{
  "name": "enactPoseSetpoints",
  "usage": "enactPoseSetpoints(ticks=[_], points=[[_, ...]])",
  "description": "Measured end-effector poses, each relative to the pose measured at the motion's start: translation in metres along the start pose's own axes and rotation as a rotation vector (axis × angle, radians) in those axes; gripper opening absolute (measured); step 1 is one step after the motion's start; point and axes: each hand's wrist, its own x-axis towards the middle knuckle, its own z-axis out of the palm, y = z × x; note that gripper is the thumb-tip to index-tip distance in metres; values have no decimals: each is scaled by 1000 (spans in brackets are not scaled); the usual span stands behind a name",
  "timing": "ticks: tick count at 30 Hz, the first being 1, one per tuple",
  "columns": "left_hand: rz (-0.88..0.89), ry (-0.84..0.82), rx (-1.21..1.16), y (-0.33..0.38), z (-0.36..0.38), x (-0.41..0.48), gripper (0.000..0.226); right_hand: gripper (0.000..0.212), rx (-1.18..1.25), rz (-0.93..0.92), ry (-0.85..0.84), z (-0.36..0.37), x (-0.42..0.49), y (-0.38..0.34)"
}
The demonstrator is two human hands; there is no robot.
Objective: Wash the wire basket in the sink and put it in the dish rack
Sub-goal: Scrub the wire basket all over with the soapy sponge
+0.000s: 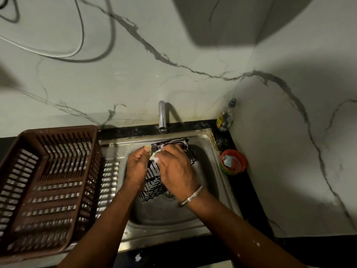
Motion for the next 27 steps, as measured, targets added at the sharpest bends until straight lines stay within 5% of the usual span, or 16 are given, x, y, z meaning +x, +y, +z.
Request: enactPoseSetpoints(ticks=[8,13,17,22,27], points=[[-7,6,-40,4,-8,2,40,20,29,-38,-20,12,-8,10],[-19,20,-44,1,-6,3,37,17,77,199,189,5,17,23],[-49,46,-96,-2,-11,7,69,20,28,18,129,-3,-6,25],[-85,68,-95,6,-8,4,39,18,42,214,270,-20,10,42],[-84,118,-146,6,-7,6,48,21,6,59,85,-7,-9,32]])
